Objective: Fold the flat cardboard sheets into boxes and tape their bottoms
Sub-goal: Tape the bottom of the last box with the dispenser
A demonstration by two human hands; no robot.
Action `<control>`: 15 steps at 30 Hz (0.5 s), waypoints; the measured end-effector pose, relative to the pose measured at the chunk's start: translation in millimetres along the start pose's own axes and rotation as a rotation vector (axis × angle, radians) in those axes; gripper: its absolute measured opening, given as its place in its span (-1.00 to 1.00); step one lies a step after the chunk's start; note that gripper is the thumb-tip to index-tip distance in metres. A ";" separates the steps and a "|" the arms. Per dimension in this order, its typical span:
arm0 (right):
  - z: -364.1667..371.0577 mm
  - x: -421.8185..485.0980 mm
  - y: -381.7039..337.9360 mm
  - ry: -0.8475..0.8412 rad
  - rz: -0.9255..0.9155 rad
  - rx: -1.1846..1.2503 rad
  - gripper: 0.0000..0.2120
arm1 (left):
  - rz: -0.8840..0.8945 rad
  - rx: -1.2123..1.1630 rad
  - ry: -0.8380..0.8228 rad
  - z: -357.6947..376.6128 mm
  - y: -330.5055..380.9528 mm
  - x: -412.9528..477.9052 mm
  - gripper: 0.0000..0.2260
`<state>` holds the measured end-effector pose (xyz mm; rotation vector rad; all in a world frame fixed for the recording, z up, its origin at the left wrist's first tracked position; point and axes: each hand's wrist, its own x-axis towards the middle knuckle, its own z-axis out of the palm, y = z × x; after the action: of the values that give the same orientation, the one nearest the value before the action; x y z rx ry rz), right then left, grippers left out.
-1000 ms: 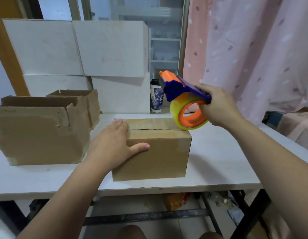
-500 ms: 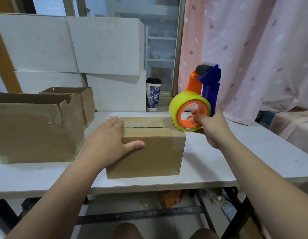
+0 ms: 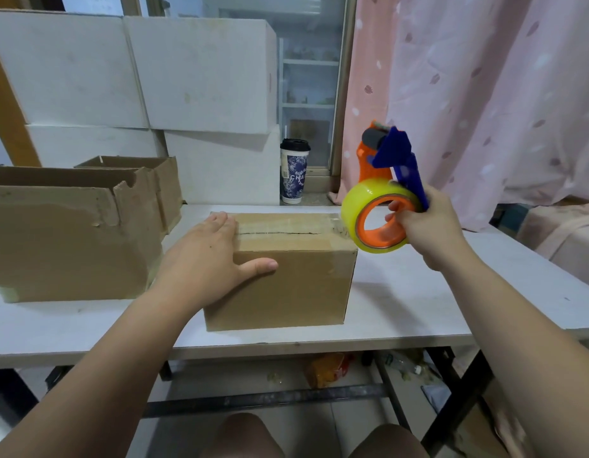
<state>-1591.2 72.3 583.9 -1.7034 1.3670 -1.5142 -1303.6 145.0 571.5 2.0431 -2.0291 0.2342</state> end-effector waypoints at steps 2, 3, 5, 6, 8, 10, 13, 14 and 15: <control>2.2 -1.0 3.2 0.022 0.015 0.016 -0.50 | -0.001 0.007 0.004 -0.1 0.0 0.0 0.10; 2.6 -1.2 4.1 0.035 0.019 0.022 -0.50 | -0.002 0.011 0.003 -0.1 -0.1 0.2 0.09; 2.0 -1.9 8.0 0.061 0.023 0.008 -0.52 | 0.003 0.021 -0.008 -0.4 -0.3 0.6 0.09; 1.5 -2.8 11.7 0.069 0.030 -0.001 -0.53 | 0.005 0.022 -0.014 -0.4 -0.5 0.6 0.09; 1.4 -7.6 20.7 0.080 0.081 0.032 -0.54 | 0.006 0.011 -0.014 -0.1 -0.9 0.2 0.10; 3.4 -13.4 32.1 0.091 0.140 0.067 -0.54 | 0.006 0.005 -0.005 0.0 -0.5 -0.1 0.10; 10.7 -18.6 48.0 0.124 0.210 0.148 -0.52 | 0.010 0.011 -0.002 0.0 0.5 0.6 0.09; 13.3 -19.2 51.7 0.132 0.229 0.173 -0.51 | 0.010 0.015 -0.004 -0.1 0.6 0.8 0.09; 15.6 -19.5 54.5 0.137 0.245 0.192 -0.51 | 0.008 0.020 -0.006 -0.1 0.5 0.8 0.09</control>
<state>-1593.9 64.6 524.5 -1.2868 1.3908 -1.5866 -1304.1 144.3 571.9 2.0497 -2.0469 0.2515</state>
